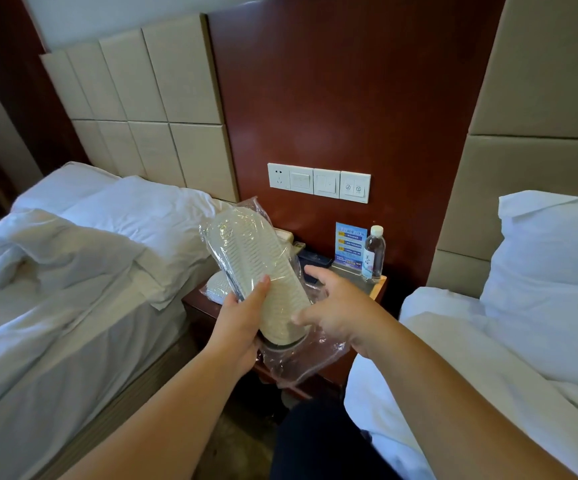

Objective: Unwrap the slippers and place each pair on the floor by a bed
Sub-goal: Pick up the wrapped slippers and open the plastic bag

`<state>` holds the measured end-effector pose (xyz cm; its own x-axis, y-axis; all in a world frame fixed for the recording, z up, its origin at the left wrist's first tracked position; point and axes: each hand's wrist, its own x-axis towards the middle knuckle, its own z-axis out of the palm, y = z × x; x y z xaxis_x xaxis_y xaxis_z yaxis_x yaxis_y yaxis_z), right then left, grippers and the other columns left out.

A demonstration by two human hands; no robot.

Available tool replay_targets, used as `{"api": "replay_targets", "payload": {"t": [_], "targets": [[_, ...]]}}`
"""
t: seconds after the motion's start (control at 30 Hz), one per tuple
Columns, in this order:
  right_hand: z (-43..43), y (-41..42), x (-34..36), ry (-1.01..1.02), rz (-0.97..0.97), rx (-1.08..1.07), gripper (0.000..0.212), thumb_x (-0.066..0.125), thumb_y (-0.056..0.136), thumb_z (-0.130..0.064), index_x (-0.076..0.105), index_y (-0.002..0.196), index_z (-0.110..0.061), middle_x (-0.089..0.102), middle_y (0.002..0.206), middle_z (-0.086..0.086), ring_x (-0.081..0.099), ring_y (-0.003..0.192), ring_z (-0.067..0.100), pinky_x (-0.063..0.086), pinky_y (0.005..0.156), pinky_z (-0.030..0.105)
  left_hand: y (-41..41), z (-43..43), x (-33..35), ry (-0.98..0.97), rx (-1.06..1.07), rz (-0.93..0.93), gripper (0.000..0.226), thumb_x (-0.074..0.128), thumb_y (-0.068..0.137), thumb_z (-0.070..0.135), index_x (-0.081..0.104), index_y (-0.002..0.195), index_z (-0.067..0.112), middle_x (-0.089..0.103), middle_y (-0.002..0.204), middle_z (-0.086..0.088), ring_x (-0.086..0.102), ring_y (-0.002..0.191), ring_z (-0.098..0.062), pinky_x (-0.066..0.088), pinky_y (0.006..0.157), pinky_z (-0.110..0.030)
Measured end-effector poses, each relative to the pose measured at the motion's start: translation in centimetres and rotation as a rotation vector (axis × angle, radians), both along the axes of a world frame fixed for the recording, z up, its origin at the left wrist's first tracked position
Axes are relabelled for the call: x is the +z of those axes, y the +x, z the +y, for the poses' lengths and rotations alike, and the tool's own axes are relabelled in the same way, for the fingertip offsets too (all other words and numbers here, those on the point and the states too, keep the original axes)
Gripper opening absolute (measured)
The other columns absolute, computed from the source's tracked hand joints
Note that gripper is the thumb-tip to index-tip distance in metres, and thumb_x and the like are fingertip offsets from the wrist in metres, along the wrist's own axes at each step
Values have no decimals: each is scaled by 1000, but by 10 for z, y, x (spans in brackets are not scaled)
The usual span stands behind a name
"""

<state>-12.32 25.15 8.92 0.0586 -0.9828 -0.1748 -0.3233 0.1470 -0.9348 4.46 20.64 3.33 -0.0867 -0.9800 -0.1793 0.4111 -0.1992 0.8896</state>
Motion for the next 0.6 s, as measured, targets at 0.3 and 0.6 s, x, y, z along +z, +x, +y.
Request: {"api": "replay_targets", "payload": {"t": [0.3, 0.6], "targets": [[2, -21, 2, 78, -358, -8, 49, 67, 81, 13, 62, 118, -19, 75, 100, 13, 75, 83, 29, 58, 54, 32, 19, -17, 8, 109, 109, -23, 57, 69, 80, 56, 60, 121, 17, 74, 106, -8, 71, 95, -31, 53, 91, -51], [13, -14, -31, -364, 164, -298, 8, 72, 86, -31, 67, 88, -37, 69, 81, -18, 62, 75, -12, 45, 50, 6, 17, -12, 10, 72, 153, -30, 48, 68, 86, 46, 56, 124, 19, 73, 109, -3, 71, 96, -26, 58, 79, -46]]}}
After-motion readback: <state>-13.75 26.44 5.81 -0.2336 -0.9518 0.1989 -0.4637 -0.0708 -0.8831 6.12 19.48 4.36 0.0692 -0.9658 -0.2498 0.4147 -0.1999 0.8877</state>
